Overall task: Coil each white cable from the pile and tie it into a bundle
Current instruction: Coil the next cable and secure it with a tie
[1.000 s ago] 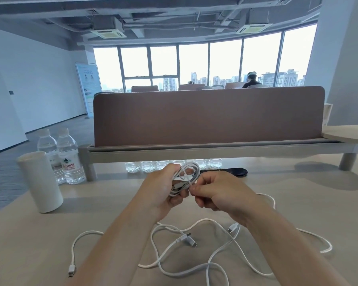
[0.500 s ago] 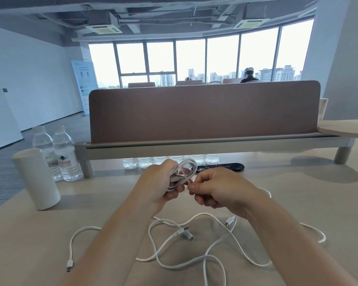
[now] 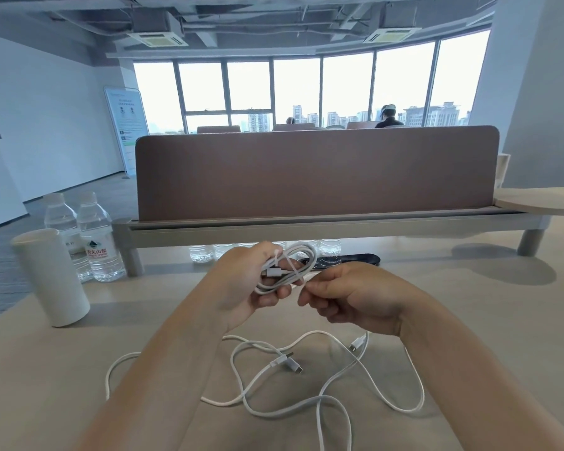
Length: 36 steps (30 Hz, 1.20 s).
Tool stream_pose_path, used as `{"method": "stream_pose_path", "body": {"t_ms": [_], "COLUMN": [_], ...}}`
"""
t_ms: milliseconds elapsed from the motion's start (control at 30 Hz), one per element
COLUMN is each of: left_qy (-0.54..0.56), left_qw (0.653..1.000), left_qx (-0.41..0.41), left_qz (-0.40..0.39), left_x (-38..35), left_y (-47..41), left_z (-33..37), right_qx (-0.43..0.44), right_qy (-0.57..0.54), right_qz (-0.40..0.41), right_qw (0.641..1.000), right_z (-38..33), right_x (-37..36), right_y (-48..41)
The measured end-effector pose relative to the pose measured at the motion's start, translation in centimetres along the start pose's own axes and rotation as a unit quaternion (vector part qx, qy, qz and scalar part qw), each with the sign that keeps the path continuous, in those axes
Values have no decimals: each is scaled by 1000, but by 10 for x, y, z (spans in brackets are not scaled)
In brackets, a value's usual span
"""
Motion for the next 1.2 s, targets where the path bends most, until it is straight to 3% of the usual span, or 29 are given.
{"method": "stream_pose_path", "body": {"t_ms": [200, 500, 733, 1033, 1200], "left_qy": [-49, -101, -176, -211, -197], "left_qw": [998, 987, 974, 972, 978], "left_qx": [-1, -22, -11, -13, -19], "left_qz": [-50, -119, -141, -104, -66], "left_x": [-8, -13, -24, -28, -30], "left_y": [6, 12, 16, 15, 10], "left_z": [0, 1, -2, -2, -7], "right_qx": [-35, -47, -61, 4, 20], "right_qy": [22, 65, 160, 276, 289], "right_qz": [-49, -53, 54, 190, 207], "right_qw": [998, 995, 984, 942, 934], "right_z": [3, -3, -11, -27, -31], "right_x": [6, 17, 22, 12, 9], "right_y": [6, 16, 24, 33, 37]}}
Point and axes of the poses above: each hand's wrist, its own y-axis away from the middle knuckle, its own x-axis out of the back of the hand, z = x × y, the point moved 1 cm from there along -y, towards the middle knuckle, and after that the axes turned 8 degrees about -x, right-handed, at the moved point
